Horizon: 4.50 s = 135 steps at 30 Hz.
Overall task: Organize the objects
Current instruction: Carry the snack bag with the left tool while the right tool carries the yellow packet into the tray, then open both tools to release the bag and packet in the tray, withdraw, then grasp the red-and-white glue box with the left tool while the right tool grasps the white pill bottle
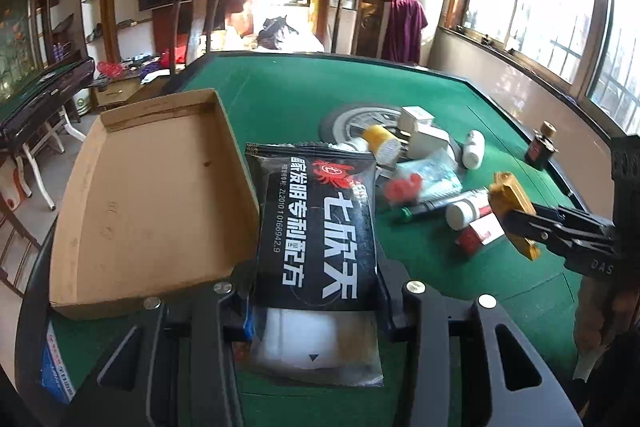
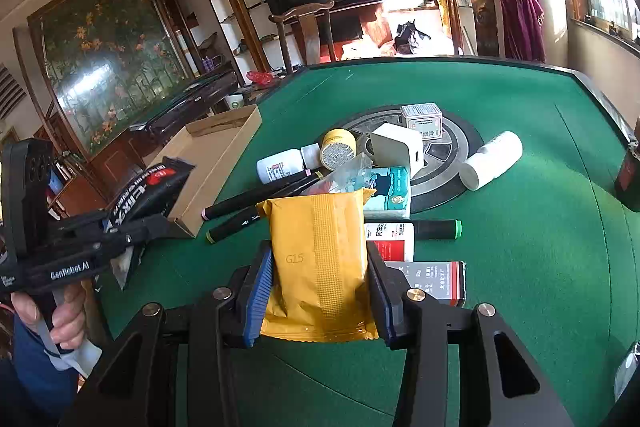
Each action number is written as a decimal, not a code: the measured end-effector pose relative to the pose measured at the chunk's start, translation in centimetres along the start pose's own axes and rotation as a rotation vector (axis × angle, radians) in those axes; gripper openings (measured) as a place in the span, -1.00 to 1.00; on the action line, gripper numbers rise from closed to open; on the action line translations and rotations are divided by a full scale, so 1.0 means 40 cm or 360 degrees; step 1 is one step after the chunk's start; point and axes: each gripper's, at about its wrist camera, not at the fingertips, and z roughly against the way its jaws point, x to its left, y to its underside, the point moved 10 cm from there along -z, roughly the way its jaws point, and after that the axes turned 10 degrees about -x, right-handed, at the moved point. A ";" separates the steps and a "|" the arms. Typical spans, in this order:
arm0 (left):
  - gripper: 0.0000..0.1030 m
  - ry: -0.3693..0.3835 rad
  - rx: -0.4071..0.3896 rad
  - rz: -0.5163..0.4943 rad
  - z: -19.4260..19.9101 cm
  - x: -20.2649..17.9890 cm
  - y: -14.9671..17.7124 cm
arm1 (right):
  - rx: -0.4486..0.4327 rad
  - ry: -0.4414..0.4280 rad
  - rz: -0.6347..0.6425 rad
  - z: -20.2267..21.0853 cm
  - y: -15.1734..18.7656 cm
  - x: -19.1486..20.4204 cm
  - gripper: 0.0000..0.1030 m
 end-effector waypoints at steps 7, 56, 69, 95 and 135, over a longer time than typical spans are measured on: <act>-0.18 -0.0268 -0.0060 0.0138 -0.039 0.239 -0.078 | 0.0024 0.0004 0.0001 -0.011 0.011 0.004 -0.08; -0.27 -0.0497 0.0294 0.0612 -0.115 0.587 -0.010 | 0.0631 -0.0213 0.0042 -0.723 -0.124 0.581 -0.07; 0.01 -0.0406 0.0228 0.0693 -0.139 0.601 -0.030 | 0.0644 -0.0166 0.0084 -0.801 -0.124 0.542 0.11; 1.00 0.0070 -0.0116 0.0213 0.097 -0.005 0.001 | -0.0062 0.0301 0.0084 0.061 -0.059 -0.018 1.00; 1.00 0.0118 0.0107 0.0030 0.005 -0.169 0.117 | 0.0376 -0.0089 -0.0081 -0.033 0.059 -0.050 0.88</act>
